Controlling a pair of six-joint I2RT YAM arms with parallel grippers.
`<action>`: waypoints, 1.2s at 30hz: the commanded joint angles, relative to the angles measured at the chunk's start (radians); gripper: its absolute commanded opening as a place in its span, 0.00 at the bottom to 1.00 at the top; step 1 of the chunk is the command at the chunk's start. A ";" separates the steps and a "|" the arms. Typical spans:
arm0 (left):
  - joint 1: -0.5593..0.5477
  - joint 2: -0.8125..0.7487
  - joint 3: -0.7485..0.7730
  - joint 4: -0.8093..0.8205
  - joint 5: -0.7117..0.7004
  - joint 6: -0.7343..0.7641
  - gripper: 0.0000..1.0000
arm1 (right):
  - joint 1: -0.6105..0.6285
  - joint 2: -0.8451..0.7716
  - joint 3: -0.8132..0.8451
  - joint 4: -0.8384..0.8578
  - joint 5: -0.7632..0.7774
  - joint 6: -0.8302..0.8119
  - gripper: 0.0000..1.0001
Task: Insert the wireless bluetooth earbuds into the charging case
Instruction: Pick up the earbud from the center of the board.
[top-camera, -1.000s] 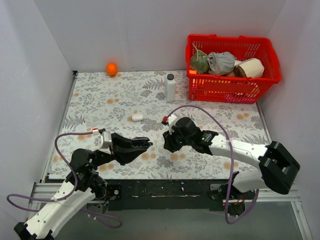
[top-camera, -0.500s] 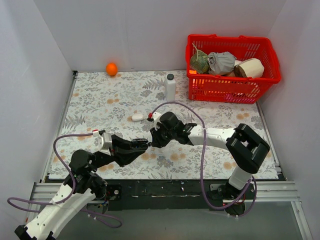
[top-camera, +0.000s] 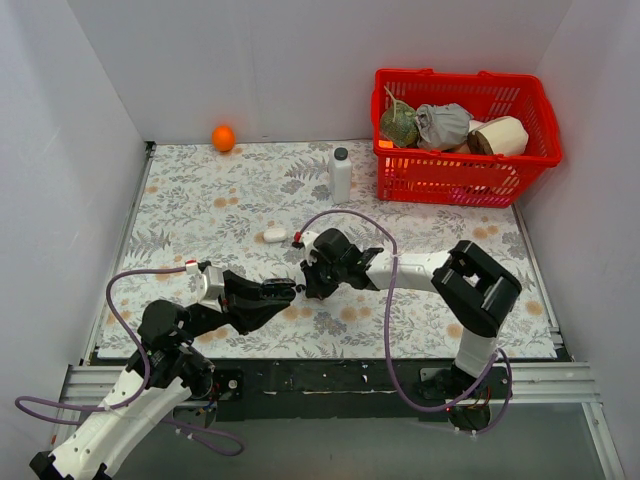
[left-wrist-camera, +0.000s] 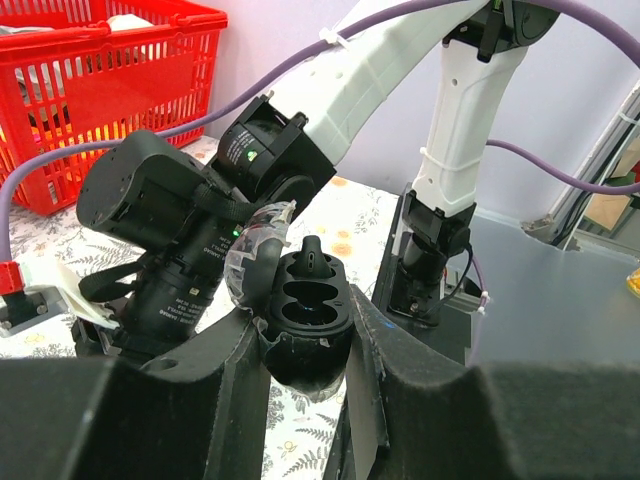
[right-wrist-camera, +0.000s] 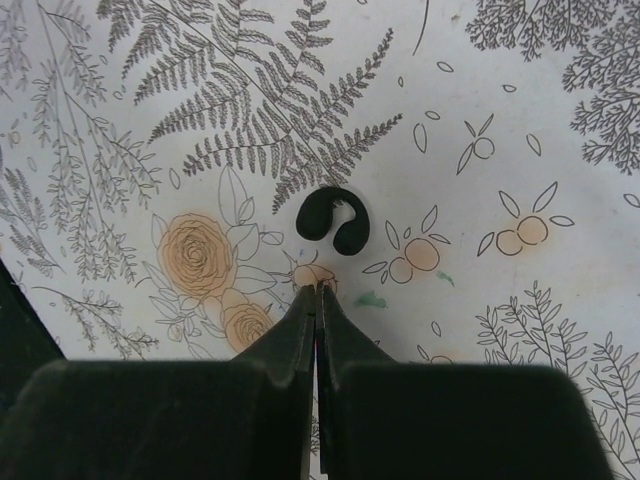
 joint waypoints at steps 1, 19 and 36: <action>0.002 0.000 0.026 -0.027 -0.007 0.018 0.00 | -0.009 0.030 0.029 0.037 0.014 -0.004 0.01; 0.002 0.018 0.032 -0.032 -0.012 0.034 0.00 | -0.038 0.100 0.096 0.012 0.073 -0.063 0.01; 0.002 0.004 0.026 -0.035 -0.021 0.043 0.00 | -0.073 0.026 0.124 -0.003 0.151 -0.091 0.34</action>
